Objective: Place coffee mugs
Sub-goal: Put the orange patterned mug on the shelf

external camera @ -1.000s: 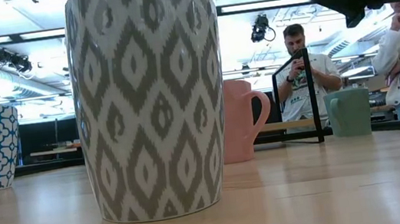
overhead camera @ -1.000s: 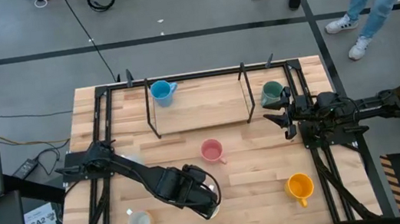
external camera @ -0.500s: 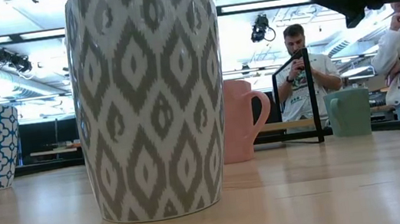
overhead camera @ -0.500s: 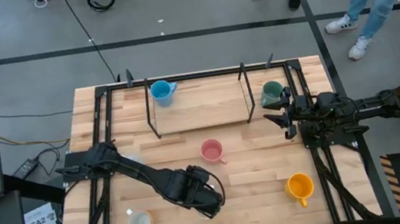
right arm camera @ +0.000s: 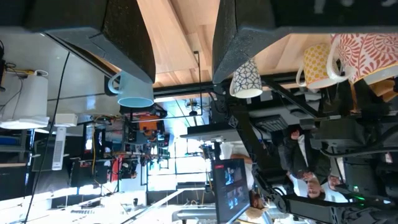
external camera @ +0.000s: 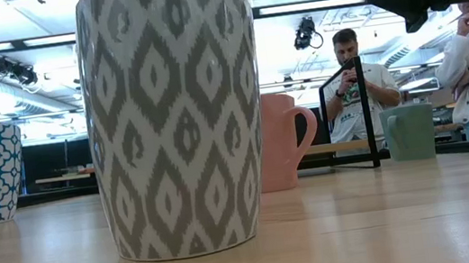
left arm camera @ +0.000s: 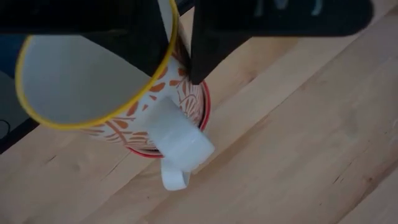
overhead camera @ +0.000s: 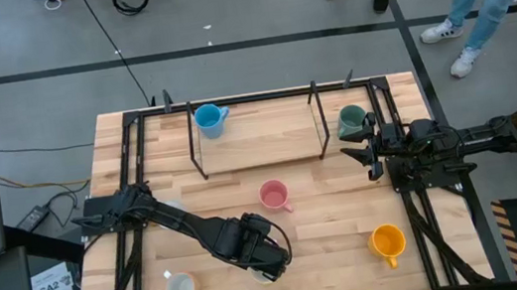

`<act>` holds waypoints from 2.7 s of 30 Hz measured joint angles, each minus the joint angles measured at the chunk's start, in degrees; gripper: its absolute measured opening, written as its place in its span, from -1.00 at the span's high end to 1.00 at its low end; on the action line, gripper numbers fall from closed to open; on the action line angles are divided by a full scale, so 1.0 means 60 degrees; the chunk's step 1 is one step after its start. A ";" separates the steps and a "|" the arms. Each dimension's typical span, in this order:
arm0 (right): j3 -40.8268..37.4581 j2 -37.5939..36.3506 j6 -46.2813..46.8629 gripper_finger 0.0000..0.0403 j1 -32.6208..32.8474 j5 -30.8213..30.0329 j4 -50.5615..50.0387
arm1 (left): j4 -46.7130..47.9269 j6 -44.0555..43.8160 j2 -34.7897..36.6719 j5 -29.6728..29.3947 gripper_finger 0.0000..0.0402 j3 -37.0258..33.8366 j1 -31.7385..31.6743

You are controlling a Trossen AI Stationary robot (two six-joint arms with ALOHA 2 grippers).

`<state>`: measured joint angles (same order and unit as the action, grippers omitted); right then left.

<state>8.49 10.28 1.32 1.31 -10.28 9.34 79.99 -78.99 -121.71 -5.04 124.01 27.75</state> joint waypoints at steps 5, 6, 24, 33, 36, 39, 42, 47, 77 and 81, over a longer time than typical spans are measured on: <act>0.0000 0.0000 -0.0004 0.18 0.0002 0.0000 0.0000 | -0.0033 0.0017 0.0003 -0.0014 0.86 0.0000 -0.0011; 0.0000 0.0000 0.0000 0.18 0.0000 0.0000 0.0000 | -0.0029 0.0018 0.0012 -0.0022 0.87 0.0000 -0.0011; 0.0000 0.0000 0.0000 0.18 0.0002 -0.0007 0.0000 | 0.0708 0.4786 0.0062 -0.0011 0.85 0.1773 -0.0715; 0.0005 0.0183 0.0323 0.18 0.0002 0.0678 0.0200 | 0.0911 1.0542 0.0210 0.0103 0.85 0.1819 -0.2070; 0.0007 0.0531 0.0321 0.18 -0.0002 0.0725 0.0719 | 0.0942 1.2187 0.0229 0.0106 0.85 0.1821 -0.2528; 0.0007 0.1095 0.0324 0.18 -0.0002 0.0732 0.1537 | 0.0933 1.3596 0.0229 0.0124 0.85 0.1821 -0.2964; 0.0015 0.1807 0.0324 0.18 -0.0002 0.0734 0.2503 | 0.0895 1.4690 0.0229 0.0124 0.85 0.1825 -0.3363; 0.0015 0.3051 0.0552 0.18 -0.0002 0.0739 0.3703 | 0.0666 1.5927 0.0229 0.0127 0.85 0.1825 -0.3899; 0.4680 0.9512 0.0321 0.18 -0.0013 0.3296 0.2763 | 0.0134 1.8054 0.0229 0.0131 0.84 0.1825 -0.4215; 0.4708 0.9790 0.0330 0.18 -0.0013 0.3388 0.2766 | 0.0132 1.8143 0.0229 0.0057 0.84 0.1825 -0.4211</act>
<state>36.74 69.02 3.30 1.23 10.05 25.94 80.78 29.86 -120.33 -4.69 134.96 2.48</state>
